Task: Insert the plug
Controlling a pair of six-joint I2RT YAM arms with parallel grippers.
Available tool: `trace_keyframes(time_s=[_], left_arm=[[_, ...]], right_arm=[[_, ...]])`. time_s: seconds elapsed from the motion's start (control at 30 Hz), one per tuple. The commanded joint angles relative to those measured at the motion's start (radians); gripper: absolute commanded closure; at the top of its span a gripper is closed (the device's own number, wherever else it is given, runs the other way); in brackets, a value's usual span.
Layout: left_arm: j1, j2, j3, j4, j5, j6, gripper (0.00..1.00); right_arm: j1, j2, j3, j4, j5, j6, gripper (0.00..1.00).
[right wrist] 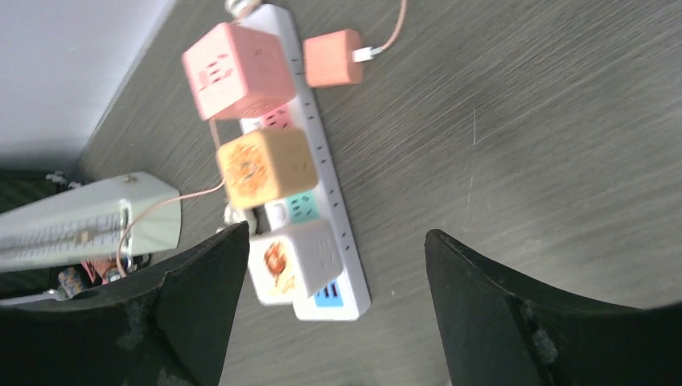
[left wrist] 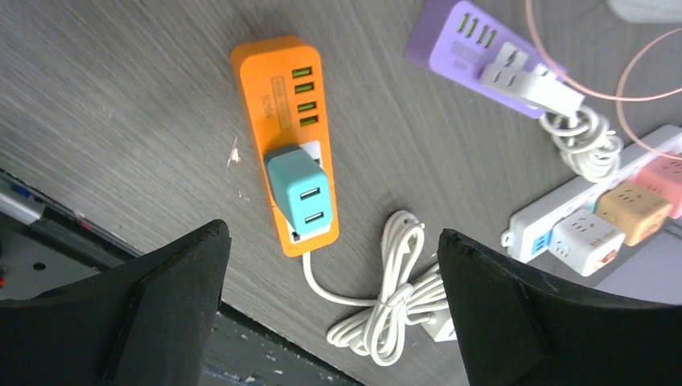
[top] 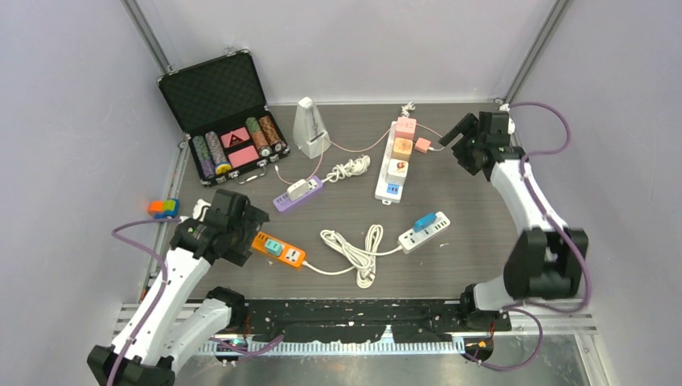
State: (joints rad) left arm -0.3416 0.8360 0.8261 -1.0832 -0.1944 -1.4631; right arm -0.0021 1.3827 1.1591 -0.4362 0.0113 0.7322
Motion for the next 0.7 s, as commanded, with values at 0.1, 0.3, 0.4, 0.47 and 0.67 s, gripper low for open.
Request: trace_keyframes(time_s=[0.1,0.3,0.4,0.47,0.67], left_arm=[[0.007,-0.157,-0.001,0.141,-0.149,0.158,0.00],[0.008,-0.312,-0.091,0.428,-0.166,0.386,0.00],[0.008,-0.368,-0.138,0.541,-0.176,0.437,0.00],[0.008,-0.383,-0.145,0.576,-0.189,0.461,0.01],[0.007,-0.343,-0.097,0.556,-0.230,0.508,0.00]], right_arm=[[-0.118,0.378,0.140,0.217,-0.270,0.098,0.28],[-0.130,0.590,0.231,0.372,-0.330,0.248,0.28],[-0.129,0.657,0.285,0.375,-0.319,0.295,0.29],[-0.128,0.702,0.310,0.365,-0.294,0.327,0.31],[-0.125,0.782,0.384,0.296,-0.239,0.356,0.43]])
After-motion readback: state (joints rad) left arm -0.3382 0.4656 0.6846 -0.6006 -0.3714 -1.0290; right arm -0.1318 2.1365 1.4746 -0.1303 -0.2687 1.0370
